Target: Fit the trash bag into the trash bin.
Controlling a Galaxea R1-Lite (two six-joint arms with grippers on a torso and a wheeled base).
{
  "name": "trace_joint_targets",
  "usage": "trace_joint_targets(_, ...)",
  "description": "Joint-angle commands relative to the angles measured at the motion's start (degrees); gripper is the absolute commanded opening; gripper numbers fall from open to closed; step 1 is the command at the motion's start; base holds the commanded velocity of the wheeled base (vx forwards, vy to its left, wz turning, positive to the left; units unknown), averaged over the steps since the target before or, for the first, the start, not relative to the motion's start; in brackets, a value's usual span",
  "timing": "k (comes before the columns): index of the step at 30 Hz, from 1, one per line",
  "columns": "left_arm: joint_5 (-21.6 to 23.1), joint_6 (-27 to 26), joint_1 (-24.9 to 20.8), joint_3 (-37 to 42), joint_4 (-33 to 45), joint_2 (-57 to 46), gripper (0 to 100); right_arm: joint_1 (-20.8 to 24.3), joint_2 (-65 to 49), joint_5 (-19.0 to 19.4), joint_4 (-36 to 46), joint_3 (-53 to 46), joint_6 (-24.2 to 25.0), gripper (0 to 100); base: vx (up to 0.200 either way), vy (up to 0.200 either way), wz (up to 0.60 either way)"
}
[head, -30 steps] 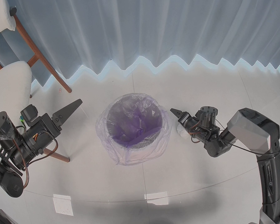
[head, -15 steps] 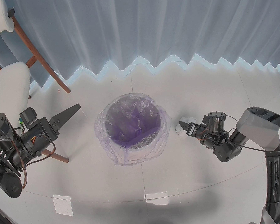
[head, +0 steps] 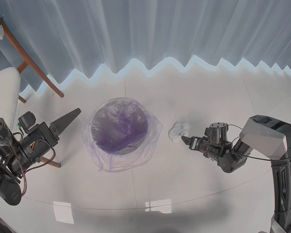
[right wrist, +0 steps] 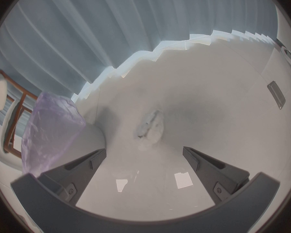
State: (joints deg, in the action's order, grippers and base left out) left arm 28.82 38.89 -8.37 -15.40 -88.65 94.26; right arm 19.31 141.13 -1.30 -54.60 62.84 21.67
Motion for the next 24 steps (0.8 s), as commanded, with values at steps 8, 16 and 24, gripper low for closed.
trace_joint_targets(8,-0.4,-1.4,1.3,-0.2,0.1,-2.0,100,1.5,5.6,-0.1,0.5,4.0,-1.7,100,0.000,0.000,0.00)
trace_joint_targets(16,-0.1,-1.0,1.3,0.0,0.1,-2.2,100,1.5,9.0,0.0,5.3,12.5,-1.5,100,-0.025,0.000,0.00)
trace_joint_targets(24,0.1,-1.1,1.3,0.0,0.1,-2.2,100,1.5,8.5,-0.1,8.2,17.9,2.5,100,-0.200,0.000,0.00)
